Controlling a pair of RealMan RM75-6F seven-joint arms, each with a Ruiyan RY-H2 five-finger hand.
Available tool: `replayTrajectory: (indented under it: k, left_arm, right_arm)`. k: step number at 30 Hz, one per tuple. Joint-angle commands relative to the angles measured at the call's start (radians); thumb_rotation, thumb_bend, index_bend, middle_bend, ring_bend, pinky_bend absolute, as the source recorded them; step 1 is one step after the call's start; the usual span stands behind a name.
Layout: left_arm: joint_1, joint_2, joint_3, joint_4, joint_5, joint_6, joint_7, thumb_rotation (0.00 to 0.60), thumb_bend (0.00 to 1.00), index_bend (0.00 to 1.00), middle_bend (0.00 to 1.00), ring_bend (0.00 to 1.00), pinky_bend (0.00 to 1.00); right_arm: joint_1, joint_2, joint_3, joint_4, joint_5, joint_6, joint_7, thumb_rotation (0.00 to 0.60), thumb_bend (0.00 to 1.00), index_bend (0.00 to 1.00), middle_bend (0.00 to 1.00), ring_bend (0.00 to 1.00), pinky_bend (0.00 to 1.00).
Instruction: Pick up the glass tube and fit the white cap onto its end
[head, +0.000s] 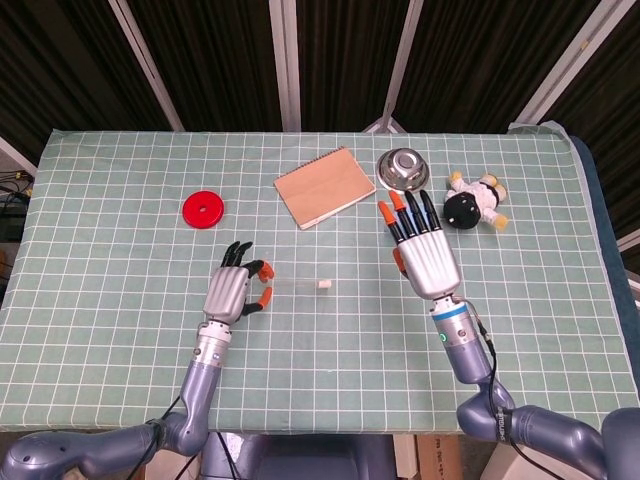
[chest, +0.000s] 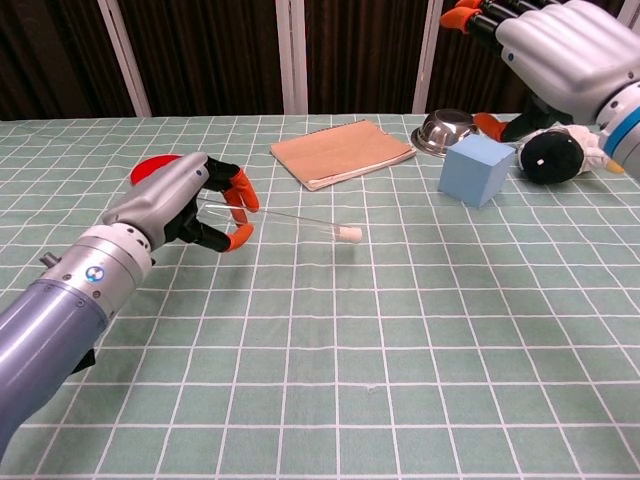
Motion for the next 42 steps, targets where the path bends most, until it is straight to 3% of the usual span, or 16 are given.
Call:
replayTrajectory:
  k: [1,31,42]
  left_arm:
    - [0.003,-0.006,0.007,0.014,0.002,-0.009,-0.004,0.600,0.71,0.52,0.52,0.10,0.00]
    - [0.036,-0.020,0.020,0.070,0.009,-0.038,0.000,0.600,0.71,0.51,0.52,0.10,0.00]
    - [0.045,-0.006,0.018,0.058,-0.020,-0.058,0.074,0.600,0.71,0.50,0.51,0.10,0.00]
  right_arm:
    - [-0.002,0.004,0.003,-0.007,0.003,0.001,-0.001,0.600,0.43,0.00,0.00,0.00,0.00]
    - [-0.019,0.007,0.007,-0.018,0.014,0.010,0.000,0.600,0.43,0.00,0.00,0.00,0.00]
    - [-0.020,0.002,0.009,-0.028,0.014,0.011,0.003,0.600,0.43,0.00,0.00,0.00,0.00]
